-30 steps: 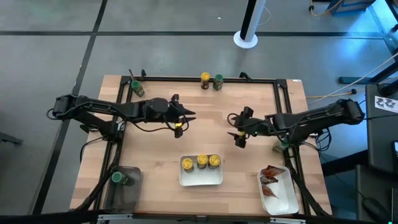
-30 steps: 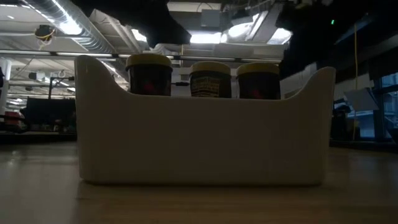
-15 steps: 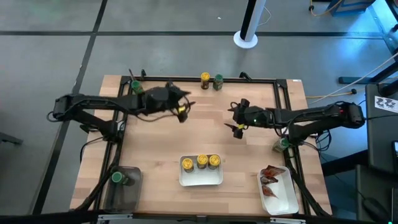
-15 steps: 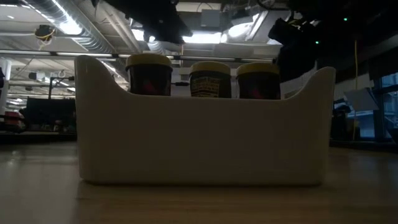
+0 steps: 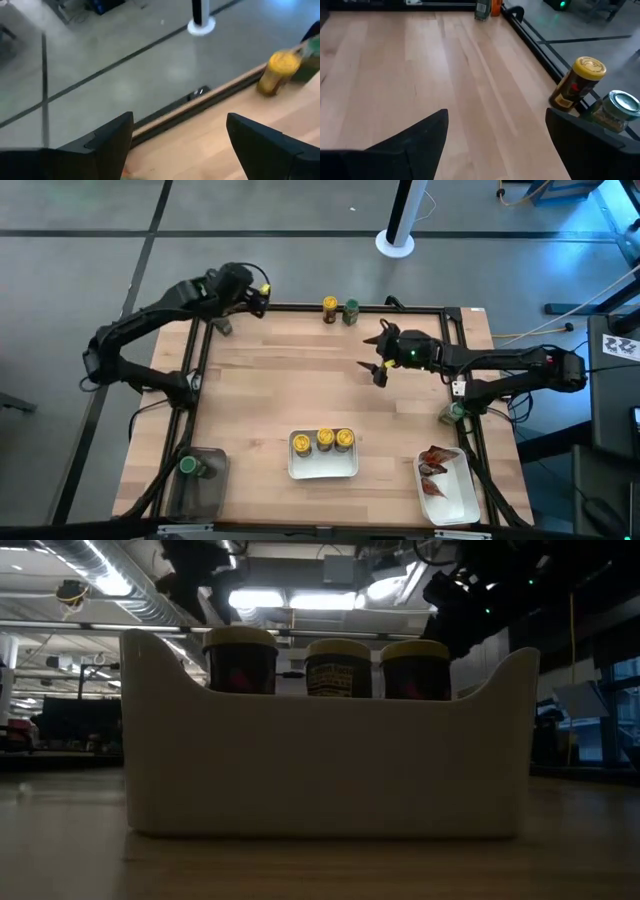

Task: Sort spices by type
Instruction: Put the top left green seasoning bottle into the black bin

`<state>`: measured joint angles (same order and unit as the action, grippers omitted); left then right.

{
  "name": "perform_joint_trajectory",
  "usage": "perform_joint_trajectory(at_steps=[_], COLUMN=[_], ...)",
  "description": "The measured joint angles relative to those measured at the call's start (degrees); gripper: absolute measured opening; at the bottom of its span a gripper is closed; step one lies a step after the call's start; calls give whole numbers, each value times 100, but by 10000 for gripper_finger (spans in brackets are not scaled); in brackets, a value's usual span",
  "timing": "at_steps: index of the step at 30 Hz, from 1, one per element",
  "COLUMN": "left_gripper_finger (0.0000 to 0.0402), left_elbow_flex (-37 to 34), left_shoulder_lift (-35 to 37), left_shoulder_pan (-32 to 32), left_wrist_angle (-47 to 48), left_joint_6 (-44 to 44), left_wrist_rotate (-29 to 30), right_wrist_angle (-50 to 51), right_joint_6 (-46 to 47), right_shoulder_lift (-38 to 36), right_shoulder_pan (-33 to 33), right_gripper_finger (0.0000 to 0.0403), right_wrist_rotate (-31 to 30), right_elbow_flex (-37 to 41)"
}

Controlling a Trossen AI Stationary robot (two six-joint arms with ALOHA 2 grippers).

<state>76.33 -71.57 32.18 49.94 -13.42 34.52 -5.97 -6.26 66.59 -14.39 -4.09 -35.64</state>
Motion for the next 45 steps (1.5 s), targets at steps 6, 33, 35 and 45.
perform_joint_trajectory(at_steps=[6,33,35,45], left_gripper_finger=[304,304,304,304], left_elbow_flex=[-2,-14,-53,-488], left_shoulder_lift=[-234,-2522,-2573,-2655], left_shoulder_pan=[378,1767,1792,2062], left_wrist_angle=[681,2459,2412,2050], left_joint_6=[-920,-1944,-1939,-1829], left_wrist_rotate=[107,-138,-244,-282], right_wrist_angle=[12,222,274,288], right_joint_6=[0,-175,-177,-179], right_shoulder_lift=[0,2,2,2], right_shoulder_pan=[6,11,11,11], right_gripper_finger=[333,333,333,333], right_wrist_rotate=[76,222,222,222], right_elbow_flex=[0,-2,-2,-2])
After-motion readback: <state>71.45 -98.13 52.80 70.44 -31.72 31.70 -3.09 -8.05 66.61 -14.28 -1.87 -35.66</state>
